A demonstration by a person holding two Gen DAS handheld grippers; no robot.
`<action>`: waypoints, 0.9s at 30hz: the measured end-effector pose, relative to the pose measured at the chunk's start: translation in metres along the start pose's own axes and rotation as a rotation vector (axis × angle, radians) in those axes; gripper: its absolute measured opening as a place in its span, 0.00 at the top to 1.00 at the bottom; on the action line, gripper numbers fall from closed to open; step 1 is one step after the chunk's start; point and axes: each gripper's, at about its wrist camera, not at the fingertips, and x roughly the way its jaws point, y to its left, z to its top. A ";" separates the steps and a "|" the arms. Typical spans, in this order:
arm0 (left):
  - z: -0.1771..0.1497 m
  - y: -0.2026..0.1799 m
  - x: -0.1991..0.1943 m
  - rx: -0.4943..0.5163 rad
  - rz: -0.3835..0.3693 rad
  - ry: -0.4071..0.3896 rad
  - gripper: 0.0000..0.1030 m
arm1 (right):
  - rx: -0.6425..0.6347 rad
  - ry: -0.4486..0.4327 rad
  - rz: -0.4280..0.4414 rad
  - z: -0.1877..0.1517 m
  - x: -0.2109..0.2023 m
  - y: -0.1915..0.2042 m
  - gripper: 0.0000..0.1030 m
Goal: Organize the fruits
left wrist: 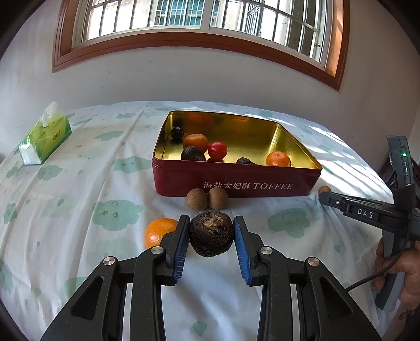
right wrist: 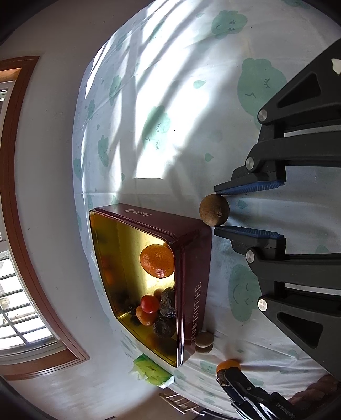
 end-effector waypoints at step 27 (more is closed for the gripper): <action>-0.004 -0.004 -0.006 -0.006 0.061 -0.016 0.66 | 0.038 -0.018 -0.003 -0.042 -0.025 0.006 0.79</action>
